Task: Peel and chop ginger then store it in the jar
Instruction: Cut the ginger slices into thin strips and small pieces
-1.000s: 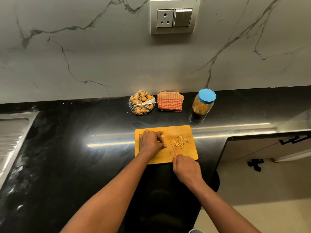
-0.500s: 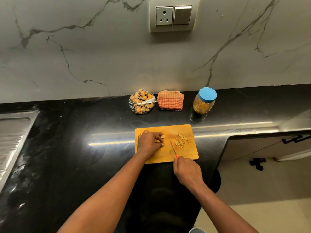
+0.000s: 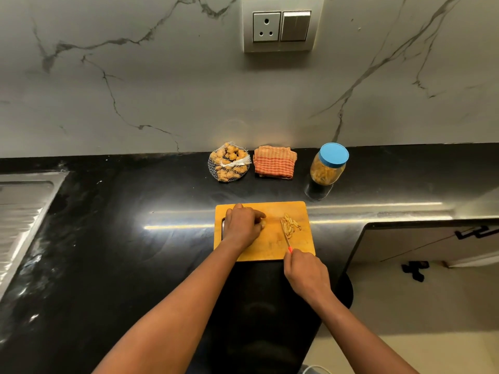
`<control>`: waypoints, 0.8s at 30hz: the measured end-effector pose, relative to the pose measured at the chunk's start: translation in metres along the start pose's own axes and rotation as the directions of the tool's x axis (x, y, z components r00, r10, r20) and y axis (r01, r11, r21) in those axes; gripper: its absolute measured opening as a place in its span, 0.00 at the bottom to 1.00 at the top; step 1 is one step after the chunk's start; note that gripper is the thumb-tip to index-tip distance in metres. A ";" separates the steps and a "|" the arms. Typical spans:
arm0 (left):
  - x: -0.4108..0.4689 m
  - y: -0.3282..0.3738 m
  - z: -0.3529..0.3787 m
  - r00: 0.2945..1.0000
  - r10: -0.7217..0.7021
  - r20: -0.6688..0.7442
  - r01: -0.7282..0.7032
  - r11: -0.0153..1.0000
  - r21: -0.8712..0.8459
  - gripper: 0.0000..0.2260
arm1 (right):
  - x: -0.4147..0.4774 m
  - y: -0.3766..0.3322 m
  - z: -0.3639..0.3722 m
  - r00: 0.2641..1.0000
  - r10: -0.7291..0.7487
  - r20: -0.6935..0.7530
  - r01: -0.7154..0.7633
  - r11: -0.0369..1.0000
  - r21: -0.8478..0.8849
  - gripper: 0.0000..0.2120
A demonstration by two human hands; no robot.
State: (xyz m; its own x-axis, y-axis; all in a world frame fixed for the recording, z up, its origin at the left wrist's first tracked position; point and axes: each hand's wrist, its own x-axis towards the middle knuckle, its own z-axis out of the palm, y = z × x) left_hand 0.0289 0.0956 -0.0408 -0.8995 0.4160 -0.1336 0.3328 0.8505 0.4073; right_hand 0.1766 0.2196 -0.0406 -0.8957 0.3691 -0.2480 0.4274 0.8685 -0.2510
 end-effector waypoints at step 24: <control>-0.010 0.005 -0.003 0.997 -0.019 0.069 0.017 0.999 0.032 0.15 | 0.006 -0.019 0.010 0.995 -0.098 0.036 0.097 0.995 0.035 0.20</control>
State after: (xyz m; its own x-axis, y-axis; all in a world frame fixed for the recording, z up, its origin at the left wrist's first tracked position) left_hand 0.0386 0.0947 -0.0349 -0.8837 0.4213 -0.2036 0.3268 0.8671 0.3758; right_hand 0.1641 0.2021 -0.0463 -0.9283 0.2700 -0.2556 0.3427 0.8879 -0.3069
